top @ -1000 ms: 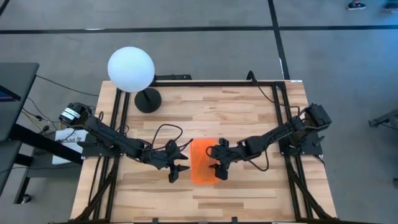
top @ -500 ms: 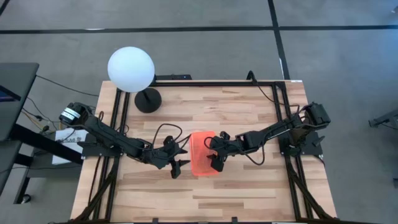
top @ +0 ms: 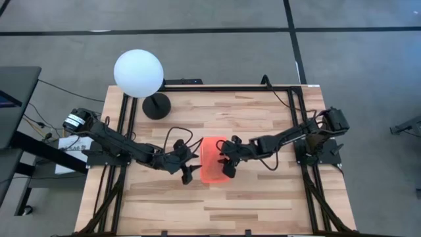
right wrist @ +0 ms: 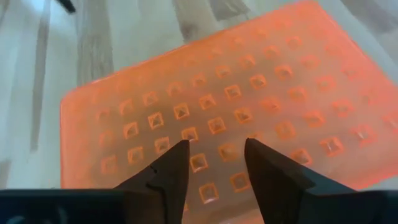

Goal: Pick & place school supplies into a supply box
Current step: Close the supply box cover

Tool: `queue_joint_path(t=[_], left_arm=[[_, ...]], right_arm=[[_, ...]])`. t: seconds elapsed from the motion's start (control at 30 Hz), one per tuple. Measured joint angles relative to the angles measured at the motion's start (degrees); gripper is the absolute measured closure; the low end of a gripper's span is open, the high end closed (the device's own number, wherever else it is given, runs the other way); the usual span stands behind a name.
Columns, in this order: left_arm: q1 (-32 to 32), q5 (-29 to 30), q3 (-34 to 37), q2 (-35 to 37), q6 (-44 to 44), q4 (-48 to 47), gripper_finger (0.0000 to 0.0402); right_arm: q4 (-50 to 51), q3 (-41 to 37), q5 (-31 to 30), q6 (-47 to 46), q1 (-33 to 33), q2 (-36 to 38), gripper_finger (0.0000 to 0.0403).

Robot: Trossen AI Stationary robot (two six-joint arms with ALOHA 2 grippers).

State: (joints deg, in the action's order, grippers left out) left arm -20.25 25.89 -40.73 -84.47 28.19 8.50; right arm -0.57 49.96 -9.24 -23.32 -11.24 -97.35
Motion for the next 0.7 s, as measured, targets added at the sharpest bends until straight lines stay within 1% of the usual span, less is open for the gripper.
queue_joint_path(t=[0.13,0.23,0.33,0.43,0.57,0.63,0.7], left_arm=[[0.0,0.0,0.0,0.0,-2.0,-0.2,0.0187],[0.0,1.1,0.0,0.0,-3.3,-1.0,0.0187],[0.5,2.1,0.0,0.0,-3.5,-2.6,0.0187],[1.4,2.3,0.0,0.0,-4.0,-3.0,0.0187],[2.3,0.3,0.0,-3.0,-6.6,-0.9,0.0187],[2.5,-2.1,-0.2,-5.9,-6.7,2.3,0.0187],[2.5,-3.2,-0.1,-8.5,-6.2,3.0,0.0187]], right_arm=[[2.2,-0.2,-0.1,6.1,-0.5,3.6,0.0258],[7.9,-0.1,-0.2,9.7,-0.9,6.5,0.0262],[13.5,-0.1,-0.5,11.2,-1.6,7.9,0.0266],[16.5,0.1,-0.9,11.8,-2.7,9.2,0.0269],[22.2,-0.5,-1.1,12.5,-3.8,8.6,0.0277],[20.7,-1.7,-1.1,12.4,-4.1,8.1,0.0281],[20.7,-2.9,-1.2,11.6,-4.1,7.9,0.0285]])
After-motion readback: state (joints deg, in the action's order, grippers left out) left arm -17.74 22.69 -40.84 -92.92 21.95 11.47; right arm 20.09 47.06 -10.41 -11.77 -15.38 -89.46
